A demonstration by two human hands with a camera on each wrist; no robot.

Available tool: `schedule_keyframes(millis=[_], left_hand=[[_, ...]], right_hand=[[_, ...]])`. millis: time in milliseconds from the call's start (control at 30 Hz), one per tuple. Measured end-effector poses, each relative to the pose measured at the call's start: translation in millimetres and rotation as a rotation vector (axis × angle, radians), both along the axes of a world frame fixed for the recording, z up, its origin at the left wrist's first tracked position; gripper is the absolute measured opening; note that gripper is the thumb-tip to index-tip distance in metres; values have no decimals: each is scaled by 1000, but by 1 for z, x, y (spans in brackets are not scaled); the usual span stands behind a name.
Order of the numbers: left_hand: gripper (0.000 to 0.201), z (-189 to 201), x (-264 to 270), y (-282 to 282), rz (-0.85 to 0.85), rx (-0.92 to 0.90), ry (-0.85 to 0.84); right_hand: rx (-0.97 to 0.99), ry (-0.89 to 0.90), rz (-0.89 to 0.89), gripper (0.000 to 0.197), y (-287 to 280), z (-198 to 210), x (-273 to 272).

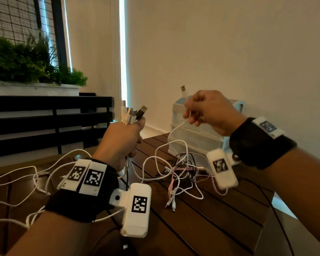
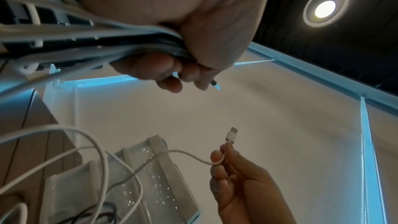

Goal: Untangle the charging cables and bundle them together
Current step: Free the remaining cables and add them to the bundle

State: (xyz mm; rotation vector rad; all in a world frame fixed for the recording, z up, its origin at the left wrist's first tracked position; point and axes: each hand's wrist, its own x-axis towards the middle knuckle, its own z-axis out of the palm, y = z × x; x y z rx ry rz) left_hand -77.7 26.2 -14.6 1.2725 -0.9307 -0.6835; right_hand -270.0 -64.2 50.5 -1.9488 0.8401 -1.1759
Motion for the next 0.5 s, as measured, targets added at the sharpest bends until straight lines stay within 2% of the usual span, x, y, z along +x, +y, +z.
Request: schedule_keyframes(millis=[67,167,300,500], left_hand=[[43,-2,-2,-1,-48,36,-27],[38,-4,-7,0,-145,52,12],[24,-9,-15,-3,-207,61,74],[26,-9,-14,-3,-287,57,132]], right_hand=[[79,55,97,6,15,-17,8],[154,37,187,7,31,-42,21],[142,-42,181,14,40,-62,35],[127,-132,160,22,39,-71,42]])
